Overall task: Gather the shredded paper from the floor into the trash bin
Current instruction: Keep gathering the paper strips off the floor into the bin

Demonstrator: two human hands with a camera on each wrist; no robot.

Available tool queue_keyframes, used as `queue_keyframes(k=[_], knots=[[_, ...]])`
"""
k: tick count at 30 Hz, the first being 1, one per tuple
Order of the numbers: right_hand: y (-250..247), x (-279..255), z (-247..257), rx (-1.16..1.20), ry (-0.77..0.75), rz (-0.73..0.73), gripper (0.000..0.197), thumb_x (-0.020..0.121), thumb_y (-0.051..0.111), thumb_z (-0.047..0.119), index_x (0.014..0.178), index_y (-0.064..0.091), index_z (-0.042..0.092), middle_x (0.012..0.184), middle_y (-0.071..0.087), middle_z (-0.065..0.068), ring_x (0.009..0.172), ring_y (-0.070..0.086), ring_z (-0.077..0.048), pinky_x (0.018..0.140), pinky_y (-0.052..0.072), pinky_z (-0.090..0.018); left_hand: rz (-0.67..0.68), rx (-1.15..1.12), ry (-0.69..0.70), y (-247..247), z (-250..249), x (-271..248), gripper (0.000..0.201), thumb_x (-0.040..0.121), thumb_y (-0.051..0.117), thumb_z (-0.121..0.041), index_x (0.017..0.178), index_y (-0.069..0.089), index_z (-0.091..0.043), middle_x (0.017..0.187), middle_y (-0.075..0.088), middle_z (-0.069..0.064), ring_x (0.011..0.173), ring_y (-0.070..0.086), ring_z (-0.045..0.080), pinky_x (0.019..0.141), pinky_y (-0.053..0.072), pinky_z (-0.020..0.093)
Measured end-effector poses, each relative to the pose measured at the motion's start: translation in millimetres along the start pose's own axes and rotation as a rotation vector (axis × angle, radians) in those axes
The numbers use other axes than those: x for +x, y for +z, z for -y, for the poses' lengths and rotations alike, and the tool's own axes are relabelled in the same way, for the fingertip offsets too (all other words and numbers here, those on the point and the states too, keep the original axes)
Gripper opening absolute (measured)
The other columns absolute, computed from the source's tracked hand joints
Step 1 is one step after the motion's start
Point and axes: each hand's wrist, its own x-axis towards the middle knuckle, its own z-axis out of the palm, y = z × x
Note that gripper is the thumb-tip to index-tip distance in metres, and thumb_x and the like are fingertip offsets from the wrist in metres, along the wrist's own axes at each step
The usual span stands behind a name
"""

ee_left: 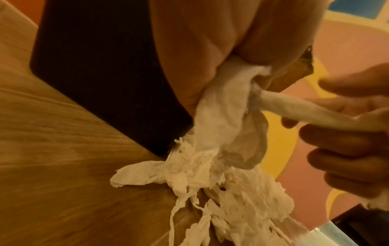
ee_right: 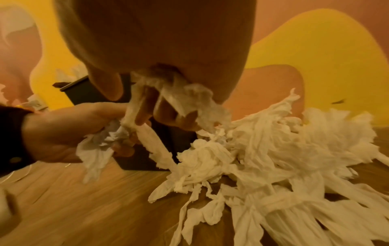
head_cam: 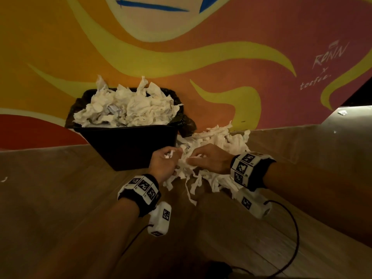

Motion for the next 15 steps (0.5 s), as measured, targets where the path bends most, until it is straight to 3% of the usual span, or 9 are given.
queue_keyframes(k=[3,5,7,9,11,13,15], knots=[[6,-3,9,-0.096,-0.081,-0.008,0.040,0.091,0.061,0.037,0.073,0.069,0.002,0.077,0.067,-0.020,0.074,0.063,-0.032,0.073,0.051,-0.043,-0.048,0.067,-0.030,-3,5,1,0.042,0.088,0.063,-0.043,0.058,0.060,-0.015,0.054,0.060,0.004,0.050,0.056,0.014,0.051,0.046,0.024],[8,-3,13,-0.091,-0.102,-0.007,0.038,0.092,0.061,0.031,0.069,0.067,0.001,0.074,0.066,-0.022,0.067,0.061,-0.034,0.068,0.051,-0.045,-0.034,0.090,-0.057,-6,8,-1,0.050,0.089,0.061,-0.047,0.056,0.054,-0.010,0.047,0.054,0.003,0.044,0.052,0.011,0.048,0.043,0.022],[14,-4,17,-0.078,-0.132,0.014,0.036,0.091,0.061,0.026,0.059,0.063,0.009,0.065,0.063,-0.017,0.055,0.055,-0.027,0.059,0.049,-0.041,-0.009,0.106,-0.080,-9,10,-2,0.053,0.090,0.058,-0.047,0.058,0.055,-0.006,0.049,0.053,0.006,0.043,0.050,0.013,0.049,0.041,0.023],[21,-7,21,-0.069,-0.183,0.031,0.043,0.091,0.060,0.022,0.050,0.052,0.012,0.052,0.049,-0.011,0.047,0.043,-0.019,0.051,0.039,-0.035,-0.008,0.140,-0.091,-12,13,-2,0.058,0.092,0.055,-0.048,0.059,0.057,-0.001,0.051,0.054,0.008,0.047,0.050,0.014,0.053,0.042,0.026],[27,-10,24,-0.053,-0.223,0.023,0.051,0.091,0.060,0.020,0.043,0.043,0.020,0.046,0.040,-0.002,0.042,0.036,-0.013,0.049,0.033,-0.028,-0.030,0.183,-0.090,-14,14,-1,0.059,0.093,0.053,-0.048,0.051,0.051,-0.007,0.046,0.049,0.003,0.044,0.047,0.012,0.054,0.039,0.025],[29,-11,24,-0.030,-0.236,0.004,0.057,0.092,0.059,0.024,0.039,0.039,0.025,0.042,0.036,0.004,0.039,0.032,-0.012,0.048,0.032,-0.027,-0.054,0.201,-0.109,-15,15,-1,0.057,0.093,0.052,-0.048,0.049,0.048,-0.012,0.045,0.049,0.001,0.043,0.047,0.012,0.056,0.039,0.025],[29,-13,25,-0.018,-0.256,-0.018,0.060,0.093,0.058,0.029,0.036,0.041,0.026,0.040,0.034,0.007,0.038,0.030,-0.014,0.047,0.030,-0.028,-0.089,0.184,-0.142,-14,15,-1,0.059,0.094,0.050,-0.049,0.055,0.057,-0.005,0.052,0.058,0.010,0.050,0.056,0.020,0.059,0.046,0.028]])
